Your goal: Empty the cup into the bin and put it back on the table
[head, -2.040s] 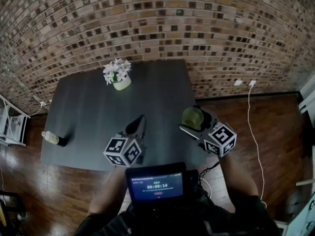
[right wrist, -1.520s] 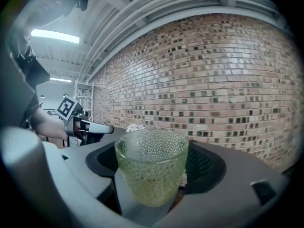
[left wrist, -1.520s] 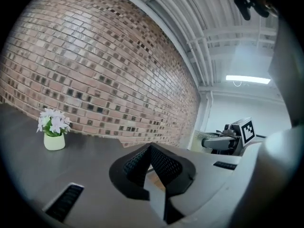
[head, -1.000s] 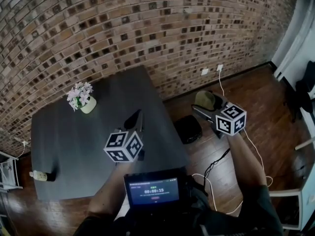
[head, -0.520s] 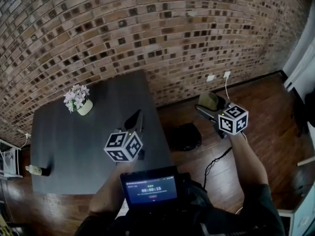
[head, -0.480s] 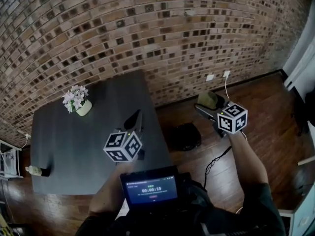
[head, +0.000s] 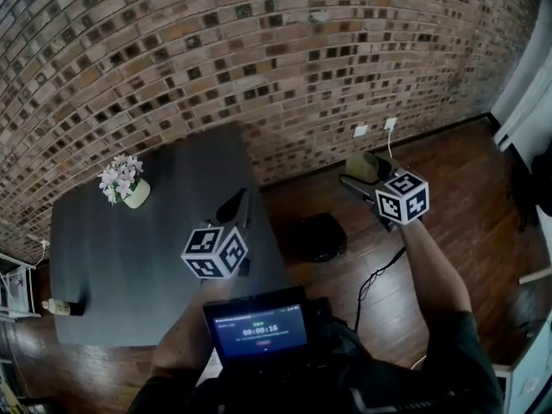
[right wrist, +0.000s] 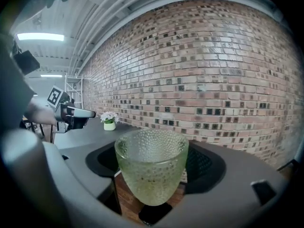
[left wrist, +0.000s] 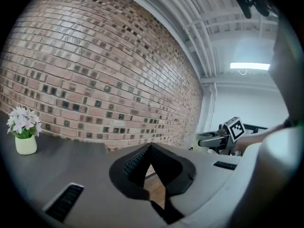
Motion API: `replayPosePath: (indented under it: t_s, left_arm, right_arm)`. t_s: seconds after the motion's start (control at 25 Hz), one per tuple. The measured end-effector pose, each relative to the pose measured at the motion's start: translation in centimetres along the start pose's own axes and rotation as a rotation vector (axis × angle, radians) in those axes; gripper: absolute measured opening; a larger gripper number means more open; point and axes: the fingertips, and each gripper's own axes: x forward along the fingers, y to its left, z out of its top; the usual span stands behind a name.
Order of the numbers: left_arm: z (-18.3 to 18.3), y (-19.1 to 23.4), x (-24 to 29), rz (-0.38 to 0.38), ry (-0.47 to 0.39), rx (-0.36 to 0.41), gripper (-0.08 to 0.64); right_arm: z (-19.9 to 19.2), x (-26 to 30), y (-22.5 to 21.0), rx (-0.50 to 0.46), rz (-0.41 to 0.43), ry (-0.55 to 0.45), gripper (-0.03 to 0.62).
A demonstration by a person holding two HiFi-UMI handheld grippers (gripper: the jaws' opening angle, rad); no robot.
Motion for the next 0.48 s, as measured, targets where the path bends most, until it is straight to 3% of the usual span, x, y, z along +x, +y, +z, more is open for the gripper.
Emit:
replayPosePath:
  t_s: [0.48]
  left_arm:
    - [0.0,2.4,0.5,-0.009,0.025,0.006,0.000]
  right_arm:
    - [-0.9,1.8,-2.3,-0.172,-0.059,0.155,0.396]
